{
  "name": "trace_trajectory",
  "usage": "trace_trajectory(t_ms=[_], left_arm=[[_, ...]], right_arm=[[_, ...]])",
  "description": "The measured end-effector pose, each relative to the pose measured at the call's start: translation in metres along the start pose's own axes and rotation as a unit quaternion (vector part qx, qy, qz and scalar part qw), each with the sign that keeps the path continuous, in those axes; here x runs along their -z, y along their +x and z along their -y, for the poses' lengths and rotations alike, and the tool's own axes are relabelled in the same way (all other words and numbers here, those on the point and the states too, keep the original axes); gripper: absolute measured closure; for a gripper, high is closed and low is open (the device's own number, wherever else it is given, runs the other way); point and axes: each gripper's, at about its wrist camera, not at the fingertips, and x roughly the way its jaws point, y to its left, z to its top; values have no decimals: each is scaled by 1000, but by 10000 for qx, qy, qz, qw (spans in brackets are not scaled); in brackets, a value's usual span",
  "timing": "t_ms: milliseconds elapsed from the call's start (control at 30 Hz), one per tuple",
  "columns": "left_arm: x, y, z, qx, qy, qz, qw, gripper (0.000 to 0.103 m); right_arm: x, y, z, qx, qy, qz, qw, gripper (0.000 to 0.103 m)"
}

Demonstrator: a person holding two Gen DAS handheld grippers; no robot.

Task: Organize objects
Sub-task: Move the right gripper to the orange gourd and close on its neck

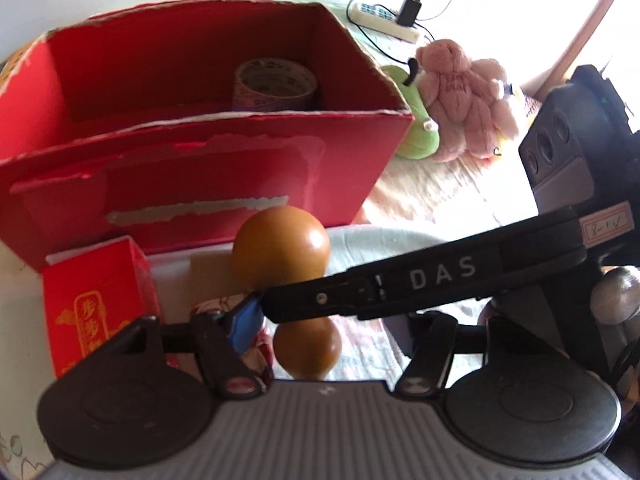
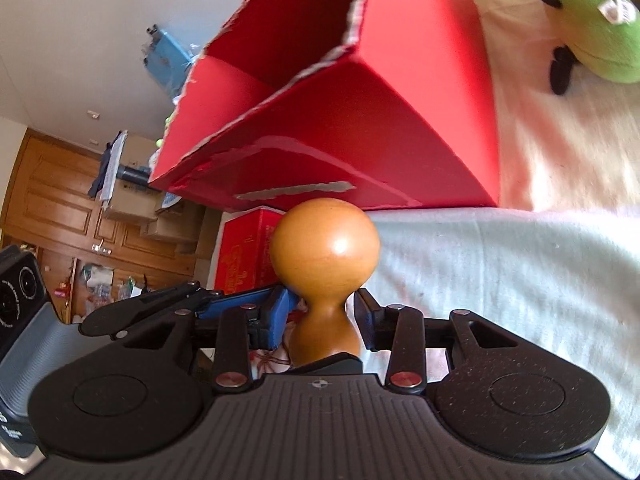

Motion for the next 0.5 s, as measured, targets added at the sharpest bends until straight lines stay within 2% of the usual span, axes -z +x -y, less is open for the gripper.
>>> trace_trajectory(t_ms=[133,267,500], left_arm=[[-2,10,5,42,198,-84,9998,40],[-5,23,7,153,294,-247,9991,45],[-5,35,12,146,482,-348,9981,46]], right_arm=[[3,-6,10,67,197,66,9998,64],[6,-11,20,175,399,109,9990,72],[5,-14,22,263,535,214,9980,71]])
